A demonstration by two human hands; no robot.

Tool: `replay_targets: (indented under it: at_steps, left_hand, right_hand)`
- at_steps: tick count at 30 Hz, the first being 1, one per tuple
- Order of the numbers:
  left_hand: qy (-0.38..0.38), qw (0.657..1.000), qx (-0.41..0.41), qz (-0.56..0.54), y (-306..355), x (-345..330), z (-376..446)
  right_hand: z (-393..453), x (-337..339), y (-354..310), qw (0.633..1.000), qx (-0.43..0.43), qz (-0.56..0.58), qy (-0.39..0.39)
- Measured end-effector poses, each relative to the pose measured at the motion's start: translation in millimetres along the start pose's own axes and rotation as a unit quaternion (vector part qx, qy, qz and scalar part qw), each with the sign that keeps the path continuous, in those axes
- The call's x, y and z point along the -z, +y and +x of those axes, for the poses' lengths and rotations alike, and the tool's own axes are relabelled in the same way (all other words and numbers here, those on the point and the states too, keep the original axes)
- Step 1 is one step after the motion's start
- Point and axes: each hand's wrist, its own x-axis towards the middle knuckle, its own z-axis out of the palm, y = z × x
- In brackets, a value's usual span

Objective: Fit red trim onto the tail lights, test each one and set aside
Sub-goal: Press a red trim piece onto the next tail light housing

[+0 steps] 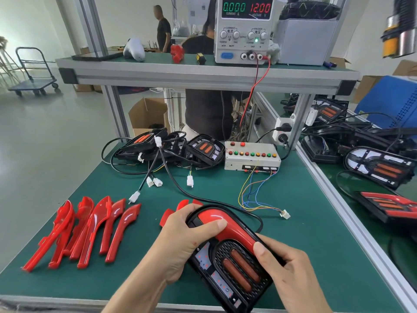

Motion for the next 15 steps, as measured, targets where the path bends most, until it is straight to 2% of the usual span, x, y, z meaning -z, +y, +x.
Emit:
replay_targets:
  at_steps: [7,15]
  left_hand:
    - [0.009,0.999,-0.016,0.036,2,-4,0]
    - [-0.025,0.998,0.012,-0.048,13,0,6]
  right_hand:
    - [2,1,2,1.000,0.009,-0.020,0.005]
    - [4,21,3,0.996,0.013,0.015,-0.083]
